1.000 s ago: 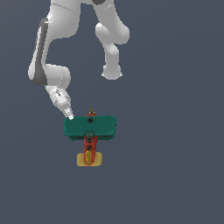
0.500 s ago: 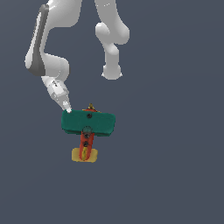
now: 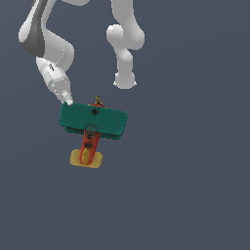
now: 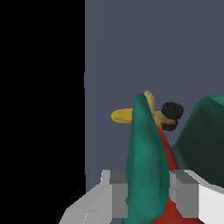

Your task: Pick up the object and move it to a goal position.

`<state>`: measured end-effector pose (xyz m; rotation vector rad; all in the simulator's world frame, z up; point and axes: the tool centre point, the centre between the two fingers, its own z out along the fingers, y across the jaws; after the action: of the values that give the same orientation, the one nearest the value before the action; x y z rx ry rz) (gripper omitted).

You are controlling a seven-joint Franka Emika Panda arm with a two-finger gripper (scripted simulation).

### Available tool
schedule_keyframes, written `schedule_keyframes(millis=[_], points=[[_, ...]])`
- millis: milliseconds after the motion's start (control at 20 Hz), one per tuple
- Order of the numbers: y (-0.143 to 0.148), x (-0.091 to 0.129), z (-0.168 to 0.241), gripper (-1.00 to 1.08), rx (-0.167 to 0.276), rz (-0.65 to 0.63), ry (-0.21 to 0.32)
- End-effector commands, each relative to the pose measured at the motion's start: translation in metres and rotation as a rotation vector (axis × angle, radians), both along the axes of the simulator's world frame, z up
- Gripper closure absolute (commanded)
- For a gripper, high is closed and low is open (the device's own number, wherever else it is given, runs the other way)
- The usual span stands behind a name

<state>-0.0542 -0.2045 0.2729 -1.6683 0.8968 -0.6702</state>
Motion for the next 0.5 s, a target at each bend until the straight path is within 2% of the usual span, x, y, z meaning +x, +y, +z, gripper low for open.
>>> schedule_keyframes(millis=[0, 450], points=[[-0.002, -0.006, 0.027, 1.08, -0.002, 0.000, -0.005], [-0.007, -0.024, 0.093, 1.08, -0.003, 0.001, -0.004]])
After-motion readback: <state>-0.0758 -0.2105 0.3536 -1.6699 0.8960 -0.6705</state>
